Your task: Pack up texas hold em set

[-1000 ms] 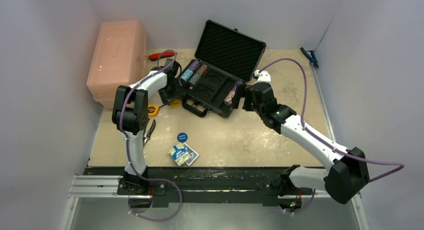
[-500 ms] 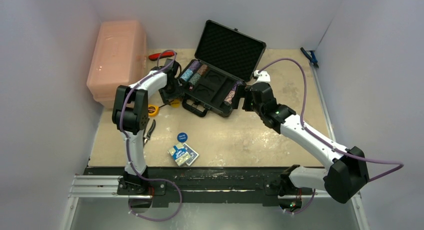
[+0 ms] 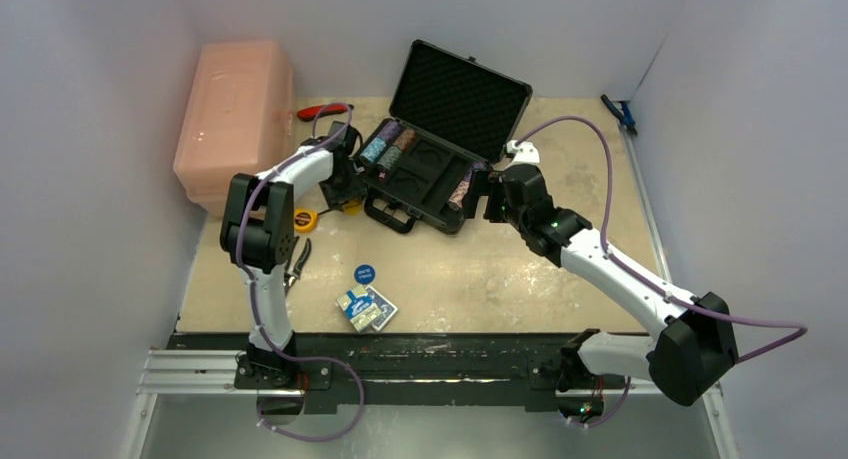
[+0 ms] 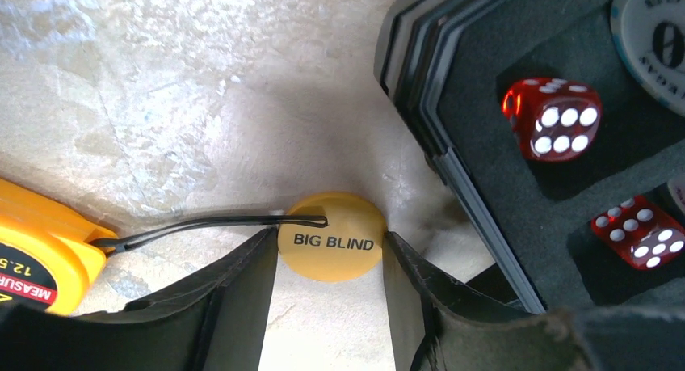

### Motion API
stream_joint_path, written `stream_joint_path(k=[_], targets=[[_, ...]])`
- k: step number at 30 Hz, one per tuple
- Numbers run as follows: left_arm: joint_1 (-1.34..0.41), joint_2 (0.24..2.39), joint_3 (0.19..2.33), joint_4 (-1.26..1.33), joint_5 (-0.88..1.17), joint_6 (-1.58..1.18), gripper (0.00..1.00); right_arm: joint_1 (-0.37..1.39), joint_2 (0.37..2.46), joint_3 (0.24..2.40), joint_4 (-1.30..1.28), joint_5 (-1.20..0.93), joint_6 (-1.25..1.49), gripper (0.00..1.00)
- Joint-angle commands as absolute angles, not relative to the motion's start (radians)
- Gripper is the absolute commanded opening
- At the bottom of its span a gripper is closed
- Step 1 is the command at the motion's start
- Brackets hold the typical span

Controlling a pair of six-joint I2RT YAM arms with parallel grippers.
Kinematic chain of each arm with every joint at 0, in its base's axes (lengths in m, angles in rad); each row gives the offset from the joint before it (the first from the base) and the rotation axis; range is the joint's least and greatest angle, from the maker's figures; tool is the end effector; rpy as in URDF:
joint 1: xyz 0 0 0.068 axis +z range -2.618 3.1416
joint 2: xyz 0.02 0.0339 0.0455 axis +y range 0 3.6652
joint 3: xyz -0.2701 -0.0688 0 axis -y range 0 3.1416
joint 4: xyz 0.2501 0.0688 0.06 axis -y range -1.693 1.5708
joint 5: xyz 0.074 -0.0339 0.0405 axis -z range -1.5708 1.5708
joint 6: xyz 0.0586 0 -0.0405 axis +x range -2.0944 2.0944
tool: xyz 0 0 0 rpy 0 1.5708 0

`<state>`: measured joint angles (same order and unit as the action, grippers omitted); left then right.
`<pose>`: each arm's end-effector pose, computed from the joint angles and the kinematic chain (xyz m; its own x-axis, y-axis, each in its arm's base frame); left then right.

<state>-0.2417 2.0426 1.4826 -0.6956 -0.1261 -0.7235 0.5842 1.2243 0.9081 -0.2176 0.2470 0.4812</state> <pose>0.4168 -0.0952 0.1465 -0.8240 -0.4733 -0.3115 -0.4615 0.8796 -0.1156 0.2559 0.1520 0.2802 -0.5425 0.1793 -0.8207 -0.1220 0.9498 0.2882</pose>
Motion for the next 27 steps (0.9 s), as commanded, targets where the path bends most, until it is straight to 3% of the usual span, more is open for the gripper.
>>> stream_joint_path(k=[1, 18, 27], targets=[[-0.274, 2.037, 1.428, -0.714, -0.085, -0.757, 0.48, 0.585, 1.226, 0.922, -0.205, 0.236, 0.483, 0.99], [-0.328, 1.951, 1.278, -0.706, -0.092, -0.760, 0.44, 0.585, 1.218, 0.916, -0.200, 0.222, 0.486, 0.99], [-0.365, 1.792, 1.147, -0.666, -0.159, -0.743, 0.44, 0.584, 1.226, 0.910, -0.190, 0.214, 0.487, 0.99]])
